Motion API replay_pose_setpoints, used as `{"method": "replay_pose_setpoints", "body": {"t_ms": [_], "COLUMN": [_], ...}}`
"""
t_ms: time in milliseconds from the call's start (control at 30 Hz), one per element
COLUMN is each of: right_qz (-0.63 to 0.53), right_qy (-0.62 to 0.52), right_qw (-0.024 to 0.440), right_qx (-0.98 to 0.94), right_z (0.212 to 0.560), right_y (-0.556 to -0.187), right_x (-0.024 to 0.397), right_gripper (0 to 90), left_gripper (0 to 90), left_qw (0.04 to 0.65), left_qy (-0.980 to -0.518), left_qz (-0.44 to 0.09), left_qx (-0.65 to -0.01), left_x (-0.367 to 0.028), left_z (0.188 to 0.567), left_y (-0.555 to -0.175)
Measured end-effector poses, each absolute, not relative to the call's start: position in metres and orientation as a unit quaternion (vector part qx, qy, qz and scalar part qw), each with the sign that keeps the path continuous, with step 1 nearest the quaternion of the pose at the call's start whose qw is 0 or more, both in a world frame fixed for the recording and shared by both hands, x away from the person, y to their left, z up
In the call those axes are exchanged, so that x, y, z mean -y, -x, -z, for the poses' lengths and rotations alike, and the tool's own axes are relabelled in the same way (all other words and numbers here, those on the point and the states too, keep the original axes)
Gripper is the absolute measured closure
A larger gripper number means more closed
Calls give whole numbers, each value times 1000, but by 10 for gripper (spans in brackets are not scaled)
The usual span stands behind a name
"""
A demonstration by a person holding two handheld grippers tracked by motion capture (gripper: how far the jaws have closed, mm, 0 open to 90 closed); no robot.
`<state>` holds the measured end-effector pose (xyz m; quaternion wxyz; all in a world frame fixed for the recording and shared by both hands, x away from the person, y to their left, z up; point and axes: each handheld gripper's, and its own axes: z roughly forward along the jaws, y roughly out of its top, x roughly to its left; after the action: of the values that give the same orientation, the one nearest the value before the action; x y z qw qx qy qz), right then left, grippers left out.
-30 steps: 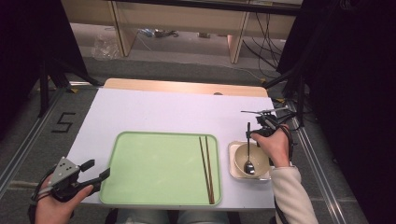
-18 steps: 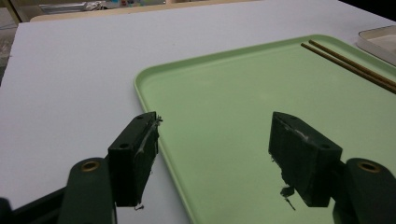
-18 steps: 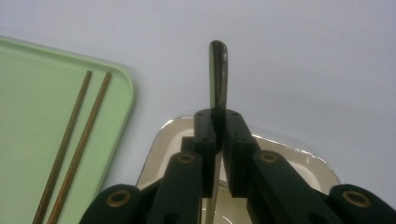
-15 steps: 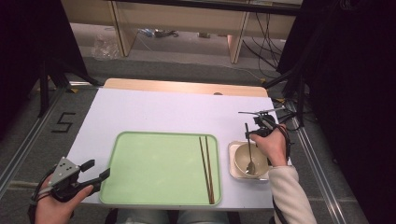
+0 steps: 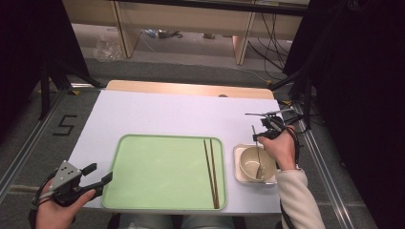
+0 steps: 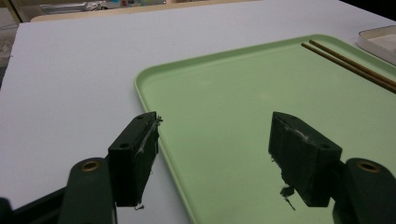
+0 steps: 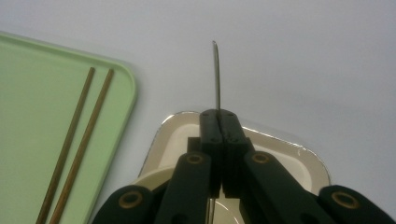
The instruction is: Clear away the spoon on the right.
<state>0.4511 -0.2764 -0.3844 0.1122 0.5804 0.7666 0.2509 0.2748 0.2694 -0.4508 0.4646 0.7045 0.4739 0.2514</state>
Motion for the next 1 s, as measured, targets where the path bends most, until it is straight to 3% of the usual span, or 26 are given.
{"method": "replay_pose_setpoints", "body": {"t_ms": [1000], "right_qz": [-297], "right_qy": [-563], "right_qw": [126], "right_qx": [-761], "right_z": [347], "right_y": [-437], "right_x": [266], "right_gripper": [900], "left_gripper": [329], "left_qw": [466], "left_qy": [-703], "left_qz": [-250], "left_qx": [-476], "left_x": [-269], "left_z": [451], "left_y": [-275]}}
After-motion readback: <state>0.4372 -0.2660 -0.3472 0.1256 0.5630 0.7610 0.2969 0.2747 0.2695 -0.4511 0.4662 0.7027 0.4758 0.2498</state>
